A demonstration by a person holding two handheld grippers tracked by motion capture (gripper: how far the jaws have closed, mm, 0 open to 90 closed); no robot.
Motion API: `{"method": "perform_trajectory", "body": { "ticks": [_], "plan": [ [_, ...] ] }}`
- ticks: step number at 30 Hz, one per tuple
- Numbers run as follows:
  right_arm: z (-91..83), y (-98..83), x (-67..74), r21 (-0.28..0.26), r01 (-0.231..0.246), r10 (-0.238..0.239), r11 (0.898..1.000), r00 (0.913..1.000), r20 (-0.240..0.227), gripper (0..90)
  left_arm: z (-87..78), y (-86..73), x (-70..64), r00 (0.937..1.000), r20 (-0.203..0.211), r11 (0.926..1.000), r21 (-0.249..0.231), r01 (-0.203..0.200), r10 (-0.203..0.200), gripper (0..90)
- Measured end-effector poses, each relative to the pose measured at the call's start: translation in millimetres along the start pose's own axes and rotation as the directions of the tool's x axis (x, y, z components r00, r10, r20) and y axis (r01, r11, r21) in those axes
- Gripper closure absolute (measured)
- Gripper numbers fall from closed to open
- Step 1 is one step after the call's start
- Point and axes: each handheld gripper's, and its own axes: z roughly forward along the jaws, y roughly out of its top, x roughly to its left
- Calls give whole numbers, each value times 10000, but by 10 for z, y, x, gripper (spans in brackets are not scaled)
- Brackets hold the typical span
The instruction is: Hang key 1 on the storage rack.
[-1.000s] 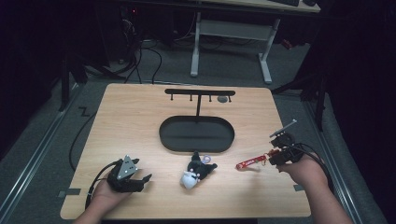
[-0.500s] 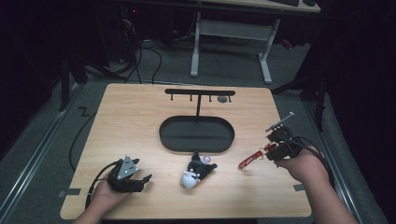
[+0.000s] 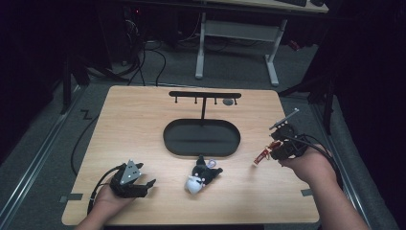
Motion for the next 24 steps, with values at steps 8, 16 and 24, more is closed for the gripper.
{"method": "perform_trajectory", "body": {
  "ticks": [8,16,24],
  "plan": [
    [-43,72,22,-122,104,-104,9999,9999,17,644,-1,1,-1,10000,24,10000,7,-9,9,247],
    [-48,151,63,-152,186,-187,9997,9998,-33,644,0,0,-3,10000,54,10000,-4,-19,19,247],
    [-76,256,88,-229,271,-271,9994,9996,17,644,-3,1,-4,10000,91,10000,-2,-19,19,248]
  ]
}}
